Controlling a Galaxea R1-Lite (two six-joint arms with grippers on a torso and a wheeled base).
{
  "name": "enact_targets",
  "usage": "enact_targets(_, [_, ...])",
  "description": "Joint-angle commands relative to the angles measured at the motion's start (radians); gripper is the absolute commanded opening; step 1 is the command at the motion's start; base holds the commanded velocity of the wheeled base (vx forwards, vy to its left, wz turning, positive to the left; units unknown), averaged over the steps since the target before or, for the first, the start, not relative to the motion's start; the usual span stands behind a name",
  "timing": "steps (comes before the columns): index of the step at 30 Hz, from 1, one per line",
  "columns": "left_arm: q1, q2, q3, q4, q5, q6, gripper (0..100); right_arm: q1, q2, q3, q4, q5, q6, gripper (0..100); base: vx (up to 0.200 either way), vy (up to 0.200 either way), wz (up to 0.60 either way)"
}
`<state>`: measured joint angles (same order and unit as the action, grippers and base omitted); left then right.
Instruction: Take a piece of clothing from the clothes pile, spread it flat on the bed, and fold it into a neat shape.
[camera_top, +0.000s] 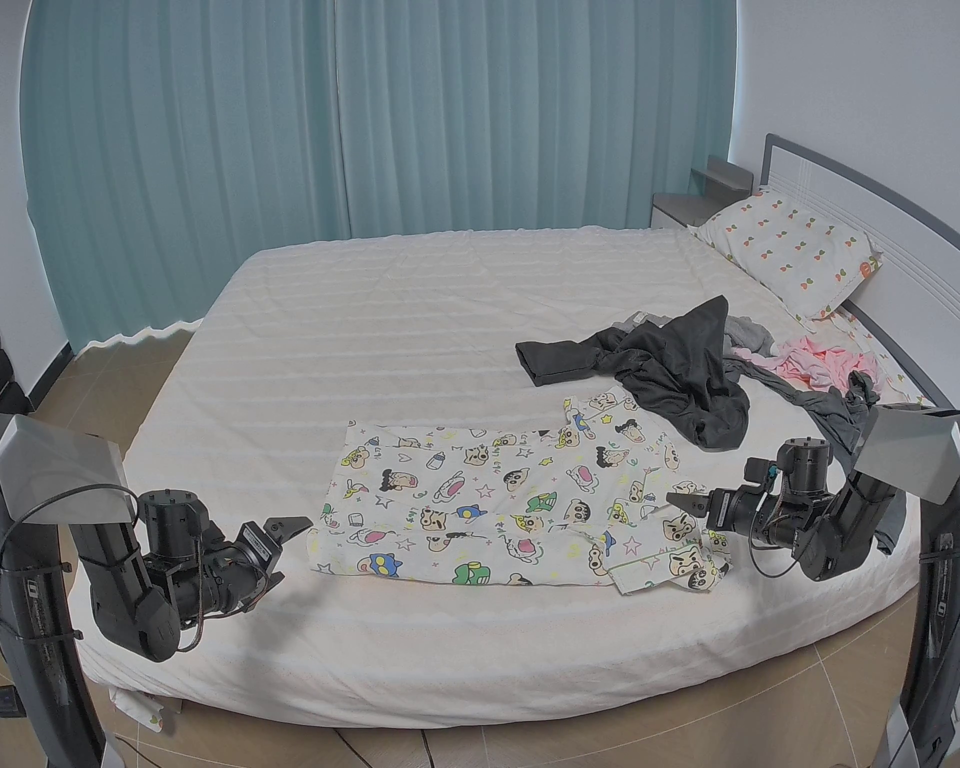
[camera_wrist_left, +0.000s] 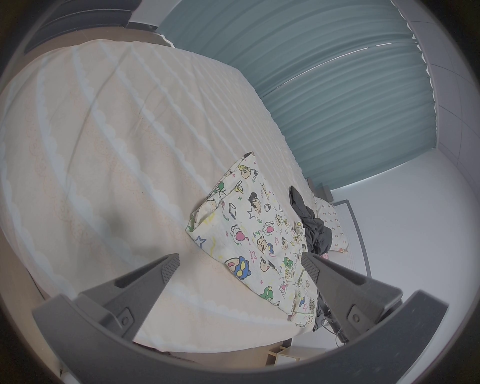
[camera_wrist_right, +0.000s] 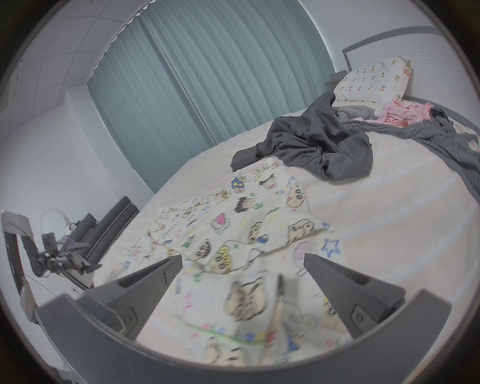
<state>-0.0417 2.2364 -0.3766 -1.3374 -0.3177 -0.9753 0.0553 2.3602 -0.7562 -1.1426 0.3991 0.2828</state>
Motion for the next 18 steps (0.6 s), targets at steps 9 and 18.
enact_targets(9, [-0.001, -0.029, 0.016, 0.000, -0.043, -0.013, 100, 0.115, -0.246, 0.456, -0.306, -0.039, 0.423, 100, 0.067, 0.000, 0.00])
enact_targets(18, [0.000, -0.034, 0.030, 0.000, -0.075, -0.008, 100, 0.098, -0.236, 0.480, -0.356, -0.036, 0.427, 100, 0.200, 0.000, 0.00])
